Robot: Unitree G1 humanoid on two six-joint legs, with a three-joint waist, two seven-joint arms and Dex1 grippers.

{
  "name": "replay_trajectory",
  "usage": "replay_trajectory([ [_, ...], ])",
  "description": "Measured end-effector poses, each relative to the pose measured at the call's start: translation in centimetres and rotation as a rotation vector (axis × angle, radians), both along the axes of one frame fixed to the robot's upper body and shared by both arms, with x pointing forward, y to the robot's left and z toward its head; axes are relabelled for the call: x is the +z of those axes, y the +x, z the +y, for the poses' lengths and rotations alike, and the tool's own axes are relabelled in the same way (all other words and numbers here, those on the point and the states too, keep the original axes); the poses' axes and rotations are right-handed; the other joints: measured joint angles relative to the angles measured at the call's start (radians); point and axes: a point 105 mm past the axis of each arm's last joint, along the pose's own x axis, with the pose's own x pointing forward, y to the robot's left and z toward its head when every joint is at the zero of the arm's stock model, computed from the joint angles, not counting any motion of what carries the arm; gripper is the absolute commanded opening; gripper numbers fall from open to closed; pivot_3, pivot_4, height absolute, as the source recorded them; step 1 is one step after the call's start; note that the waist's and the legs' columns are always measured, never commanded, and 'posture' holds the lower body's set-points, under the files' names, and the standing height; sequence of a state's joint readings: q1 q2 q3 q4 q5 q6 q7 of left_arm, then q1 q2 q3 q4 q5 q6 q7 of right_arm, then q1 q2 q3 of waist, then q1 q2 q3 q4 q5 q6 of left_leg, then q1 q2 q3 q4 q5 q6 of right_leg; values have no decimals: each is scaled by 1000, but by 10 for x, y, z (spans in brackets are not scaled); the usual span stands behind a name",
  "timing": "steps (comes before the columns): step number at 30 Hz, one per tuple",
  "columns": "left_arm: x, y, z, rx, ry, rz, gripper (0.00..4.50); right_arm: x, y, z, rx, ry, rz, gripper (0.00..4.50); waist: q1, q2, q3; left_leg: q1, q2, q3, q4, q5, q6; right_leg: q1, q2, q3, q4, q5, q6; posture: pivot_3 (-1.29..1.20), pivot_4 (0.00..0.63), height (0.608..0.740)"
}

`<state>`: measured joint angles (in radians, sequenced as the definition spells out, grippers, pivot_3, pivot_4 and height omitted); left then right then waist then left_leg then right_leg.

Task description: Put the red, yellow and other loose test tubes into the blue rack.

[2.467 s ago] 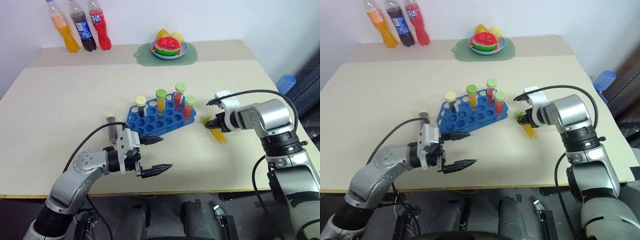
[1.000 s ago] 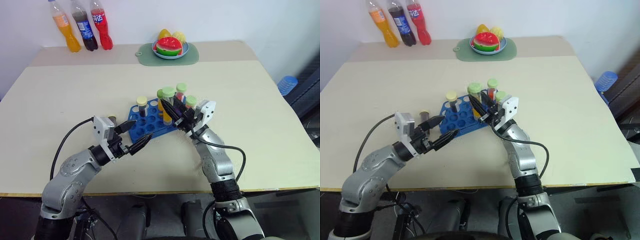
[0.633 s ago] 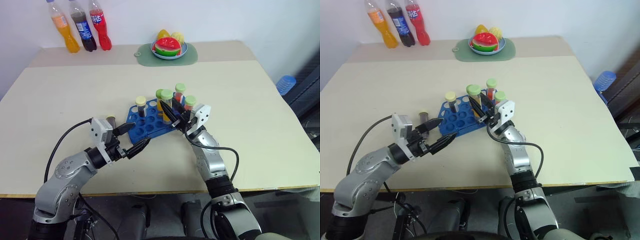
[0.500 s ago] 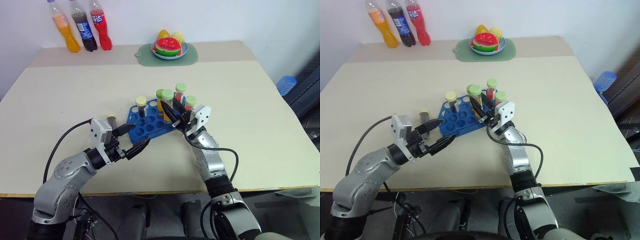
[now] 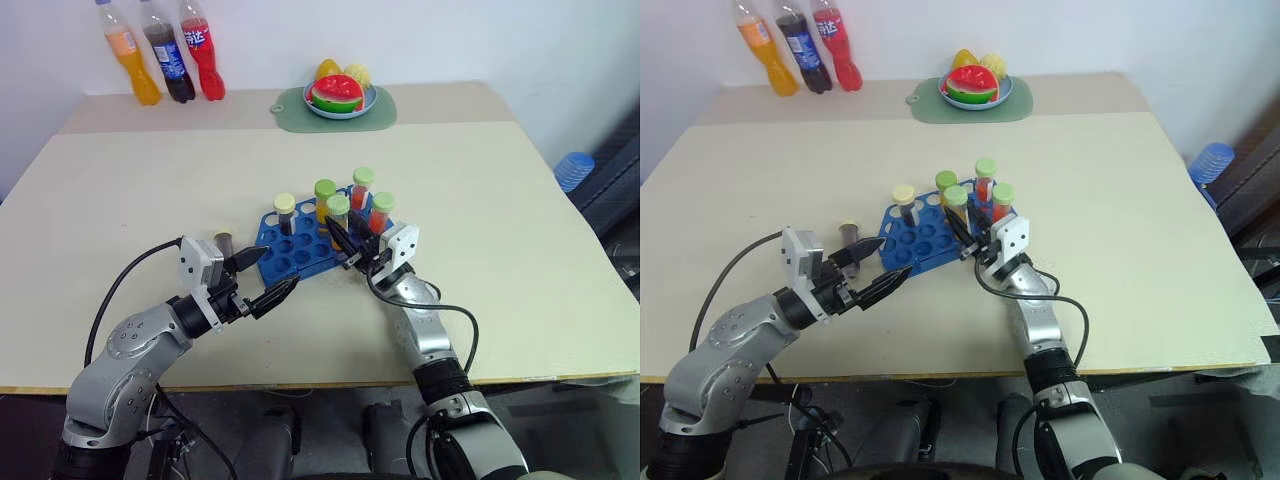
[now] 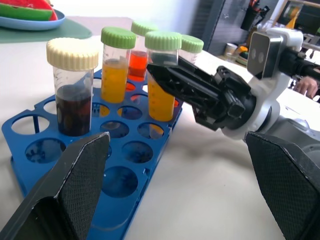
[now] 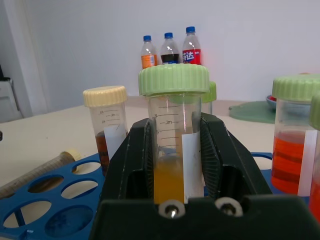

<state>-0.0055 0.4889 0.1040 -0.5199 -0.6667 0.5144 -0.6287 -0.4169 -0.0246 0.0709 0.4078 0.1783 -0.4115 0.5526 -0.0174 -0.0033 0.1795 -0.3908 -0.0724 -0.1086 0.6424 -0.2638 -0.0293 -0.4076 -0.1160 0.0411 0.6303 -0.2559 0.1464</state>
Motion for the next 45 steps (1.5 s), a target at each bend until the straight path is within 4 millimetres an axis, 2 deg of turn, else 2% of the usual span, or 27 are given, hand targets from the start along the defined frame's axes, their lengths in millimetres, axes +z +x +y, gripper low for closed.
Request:
replay_trajectory([
  [4,0,0,0,0,0,0,4500,0,1,1,-7,0,-3,803,0,0,0,0,0,0,0,0,0,0,0,0,0,0,0,0,150,740],
  [11,0,0,0,2,0,0,4500,-5,0,2,-6,-2,9,4185,-3,0,0,0,0,0,0,0,0,0,0,0,0,0,0,0,150,740],
  [12,0,0,0,5,0,1,4500,-5,0,2,-6,-14,2,4421,-3,0,0,0,0,0,0,0,0,0,0,0,0,0,0,0,150,740],
  [17,3,9,10,126,-61,19,4500,-3,-8,-2,36,-143,-59,4421,2,0,0,0,0,0,0,0,0,0,0,0,0,0,0,0,150,740],
  [20,9,21,25,294,-88,47,4500,0,-16,-18,68,-251,-85,4421,4,-1,0,0,0,0,1,0,0,0,0,0,0,0,0,0,150,740],
  [24,12,36,51,531,-71,118,4500,-6,-33,-51,146,-409,-19,4421,5,-1,0,0,0,0,1,0,0,1,0,0,-1,0,0,0,150,740],
  [27,8,42,66,654,-77,251,4500,-4,-44,-77,202,-481,60,4421,4,-1,1,0,0,-1,1,0,0,1,0,-1,-1,0,0,0,150,740],
  [30,-3,50,71,699,-45,427,4500,12,-56,-90,294,-519,95,4421,2,-2,1,0,0,-1,2,0,1,2,0,-1,0,0,0,0,150,740],
  [34,-13,56,74,720,-6,587,4500,37,-68,-84,408,-490,88,4421,1,-4,2,0,0,-1,2,0,1,2,1,-1,0,0,1,0,150,740],
  [38,-18,68,68,728,6,721,4500,69,-78,-65,529,-459,24,4421,7,-7,3,-1,-1,-1,3,0,0,2,0,-2,-1,0,1,0,150,740],
  [41,-28,75,72,778,28,798,4500,70,-82,-62,558,-455,37,4421,9,-10,4,-2,-1,-2,3,1,-3,1,0,-2,-1,0,1,0,150,740],
  [45,-26,87,75,809,46,843,4500,64,-82,-65,547,-468,58,4421,13,-11,5,-1,-2,-2,3,3,-6,2,-1,-2,0,0,1,0,150,740],
])
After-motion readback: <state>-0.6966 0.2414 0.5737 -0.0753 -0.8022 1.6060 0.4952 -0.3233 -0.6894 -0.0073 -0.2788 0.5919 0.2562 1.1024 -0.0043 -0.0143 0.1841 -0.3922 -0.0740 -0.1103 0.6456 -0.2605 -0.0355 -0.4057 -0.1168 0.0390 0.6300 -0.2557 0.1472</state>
